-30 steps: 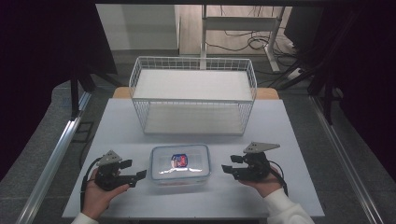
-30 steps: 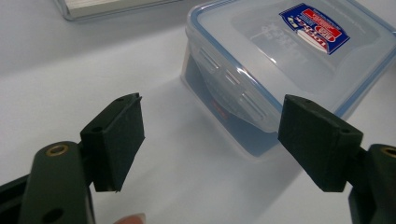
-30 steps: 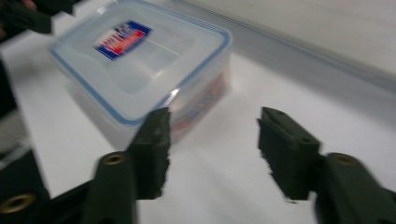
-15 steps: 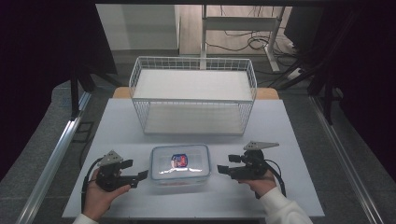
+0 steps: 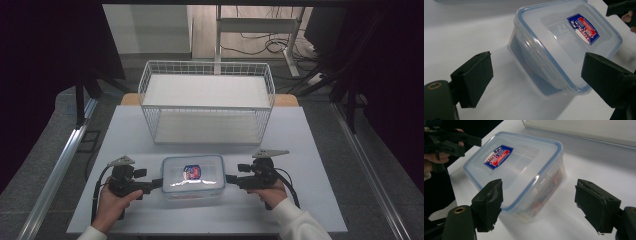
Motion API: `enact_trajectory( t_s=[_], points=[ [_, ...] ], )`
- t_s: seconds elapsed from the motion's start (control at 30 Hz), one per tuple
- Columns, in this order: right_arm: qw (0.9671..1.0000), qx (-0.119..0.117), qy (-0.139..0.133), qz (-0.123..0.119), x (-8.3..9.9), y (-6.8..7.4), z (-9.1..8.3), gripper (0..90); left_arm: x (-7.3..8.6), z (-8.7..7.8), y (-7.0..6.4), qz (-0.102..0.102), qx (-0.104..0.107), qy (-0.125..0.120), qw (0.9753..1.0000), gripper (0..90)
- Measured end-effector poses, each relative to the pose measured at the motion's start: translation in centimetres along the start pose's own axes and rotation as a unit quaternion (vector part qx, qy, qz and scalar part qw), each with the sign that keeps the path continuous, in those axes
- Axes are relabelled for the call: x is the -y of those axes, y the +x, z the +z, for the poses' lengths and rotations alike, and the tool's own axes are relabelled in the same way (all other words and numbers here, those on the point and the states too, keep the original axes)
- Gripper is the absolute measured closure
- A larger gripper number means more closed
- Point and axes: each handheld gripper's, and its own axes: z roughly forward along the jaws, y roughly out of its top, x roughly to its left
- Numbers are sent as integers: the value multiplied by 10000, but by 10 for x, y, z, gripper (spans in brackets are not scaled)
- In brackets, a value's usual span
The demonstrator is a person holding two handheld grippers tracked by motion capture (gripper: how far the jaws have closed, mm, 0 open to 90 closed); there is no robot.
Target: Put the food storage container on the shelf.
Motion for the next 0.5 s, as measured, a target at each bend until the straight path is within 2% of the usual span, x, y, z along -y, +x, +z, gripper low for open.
enact_trajectory(
  t_s=[0.1, 0.13, 0.17, 0.23, 0.37, 0.5],
  points=[
    [10000, -34, 27, 49, -2, 0, 7, 208, -3, 1, 2, -142, 136, -57, 9998, 100],
    [9998, -113, 46, 125, -4, -1, 11, 207, -4, 3, 5, -299, 273, -86, 9991, 102],
    [9998, -113, 46, 125, -4, -1, 11, 207, -4, 3, 5, -299, 273, -86, 9991, 107],
    [9994, -262, 85, 224, -5, -3, 14, 213, -6, 5, 8, -490, 507, -78, 9975, 109],
    [9985, -369, 38, 410, -7, -6, 20, 213, -8, 9, 11, -628, 621, 1, 9961, 123],
    [9983, -388, 66, 434, -10, -6, 25, 208, -9, 16, 13, -771, 779, 94, 9939, 138]
  ],
)
